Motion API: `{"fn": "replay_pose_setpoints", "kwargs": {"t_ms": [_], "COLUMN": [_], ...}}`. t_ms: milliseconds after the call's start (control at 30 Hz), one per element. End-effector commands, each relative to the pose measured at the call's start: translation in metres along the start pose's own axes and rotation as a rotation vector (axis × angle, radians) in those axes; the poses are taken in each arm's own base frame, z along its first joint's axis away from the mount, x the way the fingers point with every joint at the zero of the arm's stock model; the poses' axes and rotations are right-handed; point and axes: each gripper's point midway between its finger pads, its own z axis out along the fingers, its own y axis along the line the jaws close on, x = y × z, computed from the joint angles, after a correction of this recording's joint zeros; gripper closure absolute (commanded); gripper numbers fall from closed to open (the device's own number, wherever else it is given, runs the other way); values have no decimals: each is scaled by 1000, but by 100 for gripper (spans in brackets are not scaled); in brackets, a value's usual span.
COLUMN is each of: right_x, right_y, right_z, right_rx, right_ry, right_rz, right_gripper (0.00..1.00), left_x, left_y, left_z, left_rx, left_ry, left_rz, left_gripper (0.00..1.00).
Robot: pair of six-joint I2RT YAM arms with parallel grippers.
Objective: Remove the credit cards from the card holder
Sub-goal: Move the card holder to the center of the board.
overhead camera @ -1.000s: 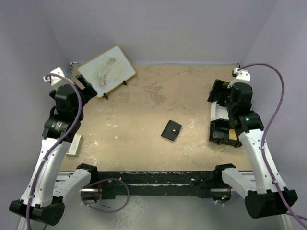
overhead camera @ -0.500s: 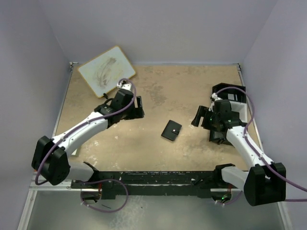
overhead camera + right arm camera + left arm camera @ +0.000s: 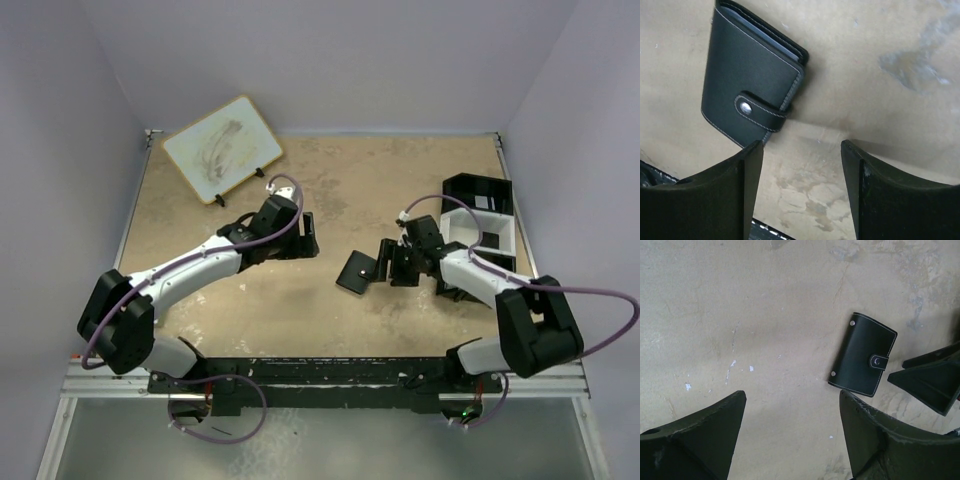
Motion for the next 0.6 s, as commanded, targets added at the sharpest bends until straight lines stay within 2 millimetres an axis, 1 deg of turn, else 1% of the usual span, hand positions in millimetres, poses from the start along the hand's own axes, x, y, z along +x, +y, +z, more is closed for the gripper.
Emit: {"fn": "replay_pose_setpoints", "kwargs": {"t_ms": [0, 167, 233, 333, 367, 433, 500, 567], "right_x": [-35, -38, -33, -24, -14, -8, 8, 23], "right_y": [35, 53, 59, 67, 69, 88, 108, 130], "right_z": [6, 26, 36, 50, 54, 58, 61, 58], "right_rx": [-71, -76, -61, -18, -6, -14, -49, -93], "right_ry": [-61, -10, 19, 63, 91, 99, 121, 130], "right_rz": [-35, -106, -141, -212, -246, -317, -385, -438], "right_gripper": [33, 32, 32, 38, 39, 43, 45, 45], "left_x": [-16, -22, -23, -24, -25, -27, -28, -26], "left_y": [0, 13, 18, 25, 28, 35, 45, 53], "left_z": [-10, -22, -25, -29, -30, -33, -36, -39], "left_rx": [-9, -59, -76, -108, -121, -159, -206, -235], "left_ry": [-90, -143, -158, -177, -182, -202, -224, -239], "left_rz": [-30, -45, -50, -61, -63, -78, -95, -109], "left_gripper": [27, 28, 28, 29, 29, 30, 31, 31]}}
